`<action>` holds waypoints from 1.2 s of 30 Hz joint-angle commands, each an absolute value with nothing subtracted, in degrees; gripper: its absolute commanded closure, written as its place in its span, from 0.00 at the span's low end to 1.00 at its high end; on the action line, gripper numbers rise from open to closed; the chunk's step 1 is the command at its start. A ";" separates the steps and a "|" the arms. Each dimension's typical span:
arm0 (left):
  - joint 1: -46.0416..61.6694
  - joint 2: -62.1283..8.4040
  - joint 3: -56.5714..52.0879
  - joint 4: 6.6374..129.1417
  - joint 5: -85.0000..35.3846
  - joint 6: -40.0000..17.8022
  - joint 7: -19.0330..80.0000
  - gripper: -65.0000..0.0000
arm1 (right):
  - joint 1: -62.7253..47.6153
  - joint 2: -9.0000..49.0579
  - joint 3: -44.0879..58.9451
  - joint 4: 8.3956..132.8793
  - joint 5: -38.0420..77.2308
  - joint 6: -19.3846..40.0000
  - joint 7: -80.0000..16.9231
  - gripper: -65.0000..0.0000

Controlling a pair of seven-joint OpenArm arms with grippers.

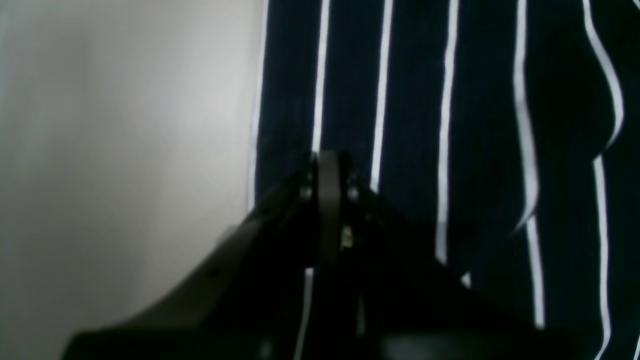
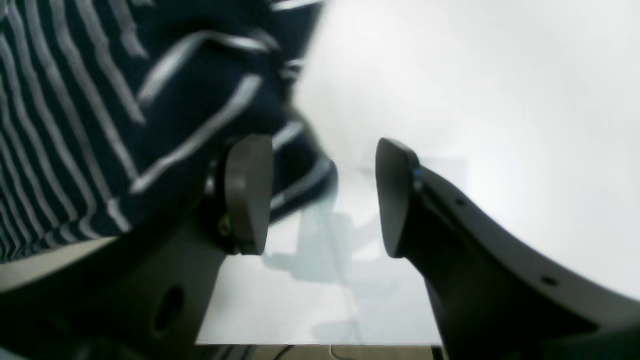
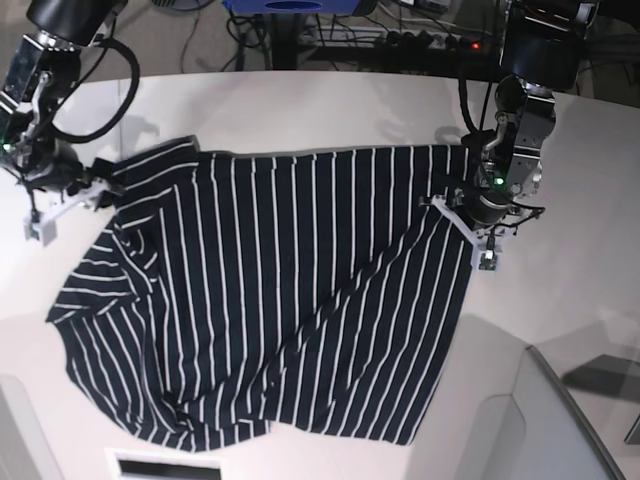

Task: Layout the t-shirt on the table in an organized manner, then fold the t-shirt properly
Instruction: 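Pull the shirt edges apart with both grippers to smooth it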

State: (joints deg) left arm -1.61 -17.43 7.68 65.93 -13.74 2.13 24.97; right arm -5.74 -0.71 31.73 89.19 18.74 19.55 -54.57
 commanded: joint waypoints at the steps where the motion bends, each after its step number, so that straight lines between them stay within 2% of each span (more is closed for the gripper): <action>1: -2.24 -17.98 7.34 66.59 -13.76 2.51 24.66 1.00 | -5.05 -0.22 31.43 89.19 19.65 20.09 -53.41 0.52; 9: -2.15 -17.98 7.34 66.59 -13.76 2.51 24.66 1.00 | -3.65 -0.04 31.43 81.19 19.91 20.35 -53.23 0.53; 11: -2.15 -18.24 7.34 66.59 -13.76 2.51 24.66 1.00 | -3.65 -0.04 31.43 80.84 19.91 20.35 -53.23 0.64; 14: -2.15 -18.77 7.34 66.59 -13.76 2.51 24.66 1.00 | -3.91 -0.04 31.52 81.10 19.91 20.35 -53.67 1.00; 17: -2.15 -18.77 7.34 66.59 -13.76 2.51 24.66 1.00 | -5.49 0.04 31.87 82.24 19.91 20.35 -55.16 0.99; 25: -1.36 -19.47 7.34 66.59 -13.76 2.51 24.66 1.00 | -14.73 -0.13 31.96 97.10 19.74 19.65 -59.82 1.00; 32: -1.10 -19.56 7.34 66.59 -13.76 2.51 24.66 1.00 | -20.18 -1.19 31.96 98.33 19.65 14.99 -61.23 1.00; 36: -1.10 -19.56 7.52 66.59 -13.67 2.51 24.66 1.00 | -20.44 0.22 31.96 97.63 19.56 12.26 -57.63 1.00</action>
